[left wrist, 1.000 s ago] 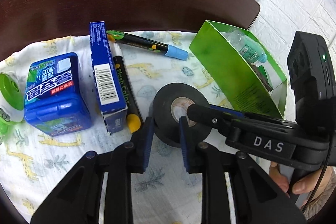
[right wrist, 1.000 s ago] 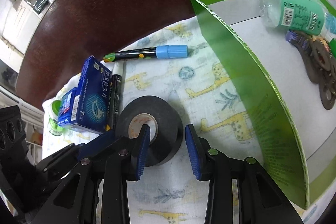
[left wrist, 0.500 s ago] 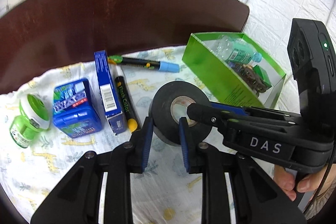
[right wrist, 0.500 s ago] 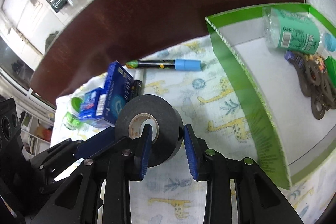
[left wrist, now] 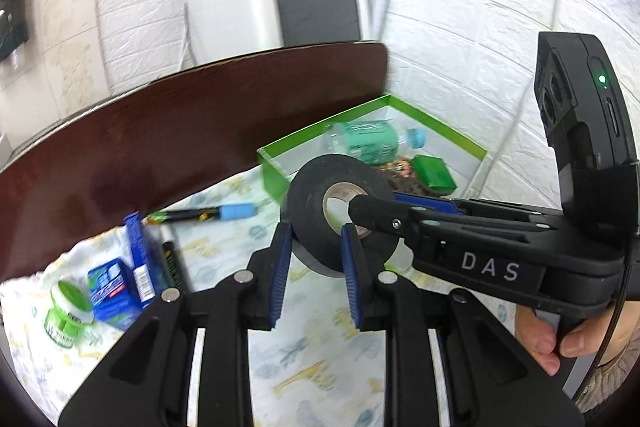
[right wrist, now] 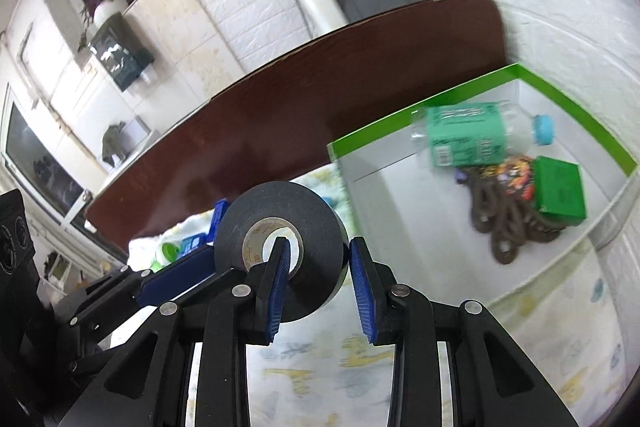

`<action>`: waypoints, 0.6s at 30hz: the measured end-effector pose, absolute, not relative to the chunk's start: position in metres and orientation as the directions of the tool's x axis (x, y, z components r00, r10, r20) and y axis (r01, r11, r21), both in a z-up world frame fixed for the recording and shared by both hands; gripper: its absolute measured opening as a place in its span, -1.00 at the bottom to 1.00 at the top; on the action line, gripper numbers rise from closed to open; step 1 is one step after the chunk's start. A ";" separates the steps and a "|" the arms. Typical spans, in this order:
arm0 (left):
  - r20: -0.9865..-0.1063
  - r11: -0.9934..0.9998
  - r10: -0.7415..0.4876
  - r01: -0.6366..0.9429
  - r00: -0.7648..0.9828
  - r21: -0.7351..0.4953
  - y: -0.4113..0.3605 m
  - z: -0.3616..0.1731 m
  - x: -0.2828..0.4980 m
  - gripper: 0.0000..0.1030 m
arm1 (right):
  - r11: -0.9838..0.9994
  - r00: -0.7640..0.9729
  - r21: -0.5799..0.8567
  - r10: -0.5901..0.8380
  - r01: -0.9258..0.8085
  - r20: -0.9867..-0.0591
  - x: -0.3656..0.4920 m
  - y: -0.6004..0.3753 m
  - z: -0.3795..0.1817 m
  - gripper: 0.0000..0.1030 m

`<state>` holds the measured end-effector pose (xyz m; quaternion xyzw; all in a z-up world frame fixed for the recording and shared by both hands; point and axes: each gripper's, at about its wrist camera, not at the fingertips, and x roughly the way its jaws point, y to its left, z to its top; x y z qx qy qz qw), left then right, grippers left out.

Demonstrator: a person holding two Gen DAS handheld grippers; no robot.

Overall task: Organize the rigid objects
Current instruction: 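Lower the tape roll into the green box and open both tools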

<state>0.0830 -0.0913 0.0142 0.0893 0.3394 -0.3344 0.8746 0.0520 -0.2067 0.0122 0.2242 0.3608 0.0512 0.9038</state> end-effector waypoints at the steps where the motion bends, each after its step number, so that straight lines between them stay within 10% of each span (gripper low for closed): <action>1: -0.654 0.751 -0.530 0.657 0.540 -0.067 -0.100 0.015 0.082 -0.57 | 0.892 0.740 0.445 0.246 0.081 -0.627 0.049 -0.214 0.013 -0.34; 18: -0.736 0.693 -0.512 0.719 0.443 -0.050 -0.183 -0.013 0.084 -0.56 | 0.842 0.715 0.498 0.219 0.204 -0.664 0.043 -0.294 -0.027 -0.34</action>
